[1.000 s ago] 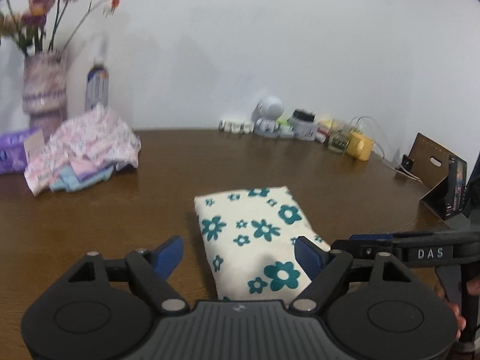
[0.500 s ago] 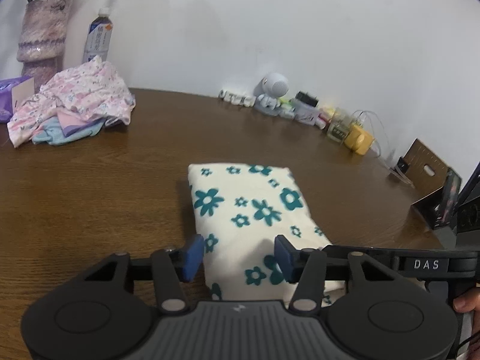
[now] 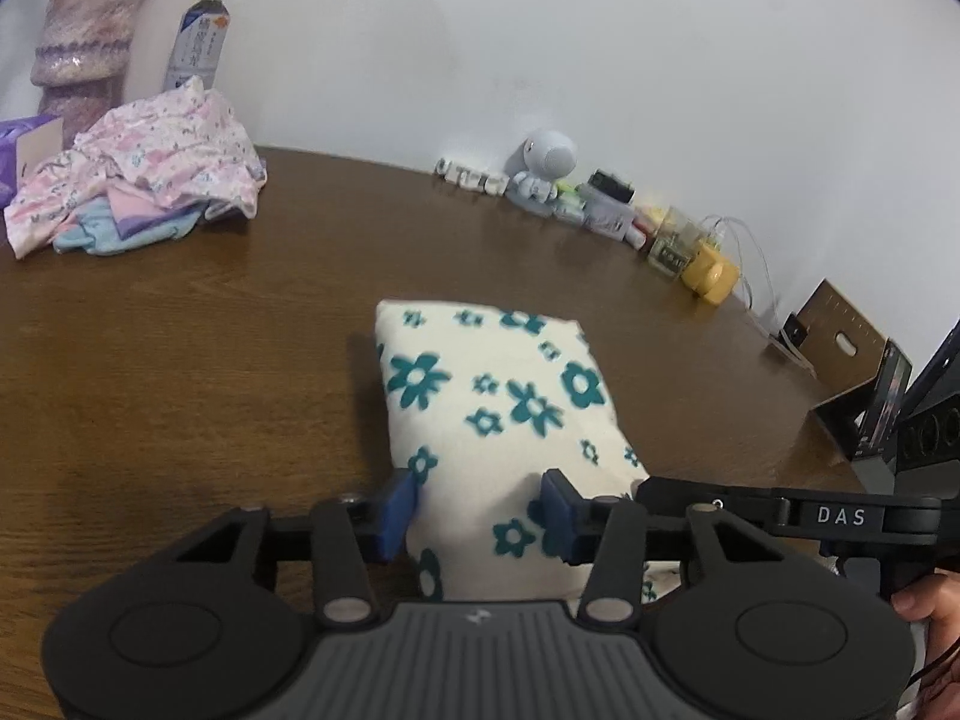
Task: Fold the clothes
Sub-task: 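Pinch the bundle edge with both tools and lift it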
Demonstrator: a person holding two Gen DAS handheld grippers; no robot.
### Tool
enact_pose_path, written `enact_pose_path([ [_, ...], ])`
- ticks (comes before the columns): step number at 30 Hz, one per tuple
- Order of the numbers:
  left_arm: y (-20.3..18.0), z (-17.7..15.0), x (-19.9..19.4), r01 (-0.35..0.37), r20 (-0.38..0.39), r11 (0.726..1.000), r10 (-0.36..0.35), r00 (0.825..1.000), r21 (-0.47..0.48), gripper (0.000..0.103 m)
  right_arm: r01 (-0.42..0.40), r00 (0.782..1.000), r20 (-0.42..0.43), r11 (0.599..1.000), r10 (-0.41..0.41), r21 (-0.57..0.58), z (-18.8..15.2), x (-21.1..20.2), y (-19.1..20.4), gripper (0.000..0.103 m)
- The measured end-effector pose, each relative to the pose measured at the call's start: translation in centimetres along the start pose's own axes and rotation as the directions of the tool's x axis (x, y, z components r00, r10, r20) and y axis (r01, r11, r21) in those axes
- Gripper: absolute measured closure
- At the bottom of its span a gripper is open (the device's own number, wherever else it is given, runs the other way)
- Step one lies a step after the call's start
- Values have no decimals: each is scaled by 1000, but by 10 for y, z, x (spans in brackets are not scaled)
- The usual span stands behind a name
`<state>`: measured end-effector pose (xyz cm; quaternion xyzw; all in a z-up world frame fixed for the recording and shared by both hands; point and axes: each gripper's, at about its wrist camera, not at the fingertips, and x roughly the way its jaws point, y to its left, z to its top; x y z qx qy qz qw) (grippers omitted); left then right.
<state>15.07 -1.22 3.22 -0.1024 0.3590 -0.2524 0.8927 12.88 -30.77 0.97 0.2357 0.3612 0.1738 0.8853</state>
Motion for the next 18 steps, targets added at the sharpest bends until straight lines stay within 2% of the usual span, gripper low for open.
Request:
enact_pose_path([
  [1, 0, 1, 2, -1, -2, 1000, 1, 1000, -6, 50, -9, 1000, 10, 1000, 8, 8, 2, -1, 1, 62],
  [3, 0, 1, 8, -9, -16, 1000, 8, 1000, -22, 49, -5, 1000, 19, 999, 4, 35, 5, 3, -1, 54],
  [4, 1, 1, 11, -10, -24, 999, 9, 1000, -32, 49, 7, 1000, 17, 999, -8, 52, 6, 6, -3, 54],
  [5, 2, 0, 11, -7, -26, 999, 6, 1000, -37, 53, 1, 1000, 5, 997, -2, 75, 6, 11, -6, 55],
  [6, 3, 0, 10, -3, -25, 999, 2, 1000, -37, 55, -7, 1000, -9, 995, 8, 98, 6, 16, -10, 68],
  [7, 4, 0, 8, 2, -24, 999, -2, 1000, -37, 56, -15, 1000, -23, 993, 18, 121, 6, 20, -13, 73],
  [9, 5, 3, 5, 9, -14, 999, -10, 1000, -41, 56, -25, 999, -20, 992, 28, 121, 6, 20, -14, 73],
  [13, 8, 15, 14, -3, -2, 997, 3, 1000, -74, 47, -22, 1000, 8, 991, 21, 133, 18, 23, -14, 64],
  [16, 13, 15, 26, -3, -42, 994, -2, 999, -107, 51, -11, 1000, 2, 987, 11, 158, 26, 35, -17, 65],
  [18, 15, 16, 25, 7, -41, 994, -12, 999, -109, 52, -9, 1000, -16, 985, 12, 171, 25, 41, -21, 69],
])
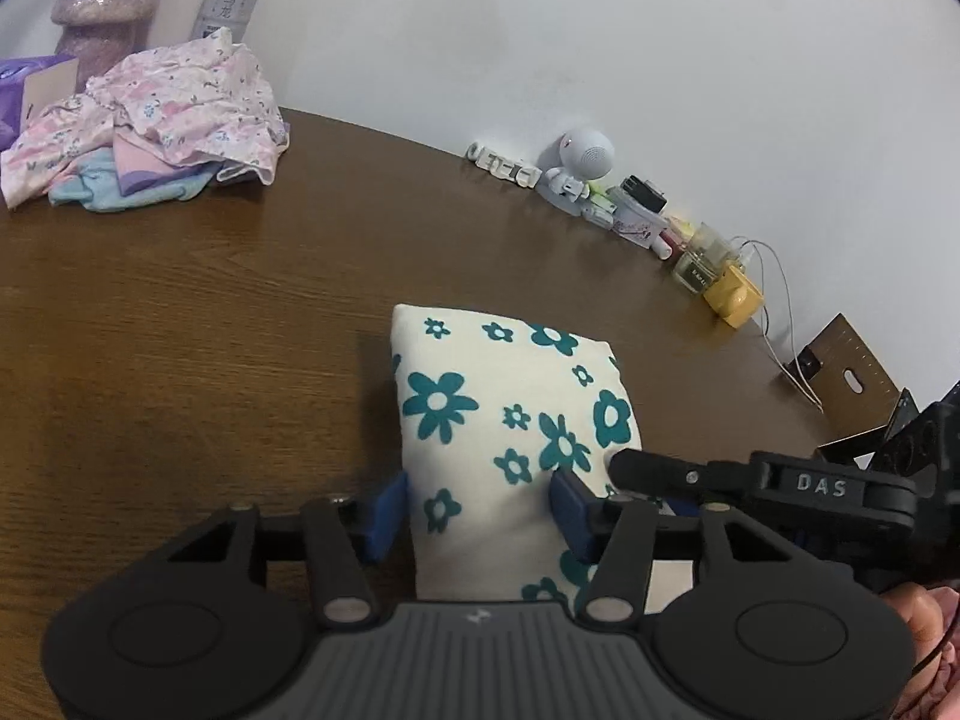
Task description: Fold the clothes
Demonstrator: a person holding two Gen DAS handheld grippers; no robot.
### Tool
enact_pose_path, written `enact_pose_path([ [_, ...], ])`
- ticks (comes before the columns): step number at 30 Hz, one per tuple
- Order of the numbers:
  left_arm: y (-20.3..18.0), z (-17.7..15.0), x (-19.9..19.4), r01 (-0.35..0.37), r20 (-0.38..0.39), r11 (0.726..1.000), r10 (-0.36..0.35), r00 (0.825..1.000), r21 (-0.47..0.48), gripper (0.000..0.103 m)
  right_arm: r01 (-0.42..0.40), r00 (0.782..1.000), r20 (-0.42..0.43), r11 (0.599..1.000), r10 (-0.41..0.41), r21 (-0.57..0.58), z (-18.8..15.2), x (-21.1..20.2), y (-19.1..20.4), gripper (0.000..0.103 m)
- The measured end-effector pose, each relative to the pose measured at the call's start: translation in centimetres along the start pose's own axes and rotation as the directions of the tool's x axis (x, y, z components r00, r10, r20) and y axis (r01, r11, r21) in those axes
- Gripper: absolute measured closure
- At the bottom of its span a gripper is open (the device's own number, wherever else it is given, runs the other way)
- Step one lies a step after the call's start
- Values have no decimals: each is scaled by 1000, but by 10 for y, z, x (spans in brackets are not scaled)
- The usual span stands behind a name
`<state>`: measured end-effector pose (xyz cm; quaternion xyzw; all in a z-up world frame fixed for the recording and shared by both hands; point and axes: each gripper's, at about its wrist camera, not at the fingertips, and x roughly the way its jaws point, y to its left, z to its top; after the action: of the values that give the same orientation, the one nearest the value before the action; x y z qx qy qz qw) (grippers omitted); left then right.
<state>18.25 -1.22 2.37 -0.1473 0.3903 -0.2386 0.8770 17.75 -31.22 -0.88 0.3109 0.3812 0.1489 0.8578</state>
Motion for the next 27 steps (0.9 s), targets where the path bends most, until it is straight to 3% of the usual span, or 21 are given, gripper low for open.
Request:
enact_pose_path([
  [3, 1, 10, -6, 17, 27, 1000, -17, 1000, -3, 52, -28, 1000, 11, 999, 28, 16, 6, -4, -3, 66],
  [8, -3, 37, 8, -57, 48, 998, 56, 997, 25, 48, -11, 999, 52, 1000, 11, 7, 31, 7, -1, 65],
  [10, 1, 42, 19, -65, 17, 998, 65, 998, 5, 56, 7, 999, 37, 1000, -7, 1, 39, 20, -3, 70],
  [11, 4, 42, 23, -55, -2, 998, 55, 998, -4, 69, 8, 1000, 24, 1000, -8, 0, 40, 23, -5, 73],
  [12, 6, 43, 23, -46, -9, 999, 46, 999, -10, 70, 7, 1000, 11, 1000, -7, -2, 41, 26, -6, 74],
  [13, 7, 45, 22, -36, -6, 999, 36, 999, -13, 69, -3, 1000, 13, 1000, 3, -6, 43, 25, -6, 74],
  [15, 8, 52, 20, -46, 17, 999, 46, 999, -25, 57, -15, 1000, 26, 1000, 15, -10, 47, 20, -6, 72],
  [16, 8, 56, 21, -55, 24, 998, 56, 998, -33, 42, -15, 999, 36, 1000, 16, -7, 51, 18, -5, 69],
  [18, 7, 62, 30, -66, 14, 997, 66, 998, -34, 42, 8, 1000, 27, 1000, -8, -9, 58, 26, -4, 69],
  [19, 8, 64, 37, -66, 2, 997, 66, 998, -28, 47, 20, 1000, 22, 1000, -20, -11, 62, 30, -3, 70],
  [20, 8, 65, 43, -64, -14, 998, 64, 998, -21, 63, 33, 999, 16, 999, -32, -13, 65, 35, -2, 75],
  [21, 9, 64, 48, -63, -26, 998, 62, 998, -20, 70, 37, 999, 5, 999, -37, -15, 66, 39, -3, 82],
  [24, 15, 63, 51, -48, -32, 998, 47, 998, -39, 71, 41, 999, -3, 999, -41, -32, 65, 45, -2, 83],
  [27, 19, 66, 45, -49, -8, 996, 48, 999, -69, 54, 6, 1000, 9, 1000, -6, -13, 67, 39, -5, 78],
])
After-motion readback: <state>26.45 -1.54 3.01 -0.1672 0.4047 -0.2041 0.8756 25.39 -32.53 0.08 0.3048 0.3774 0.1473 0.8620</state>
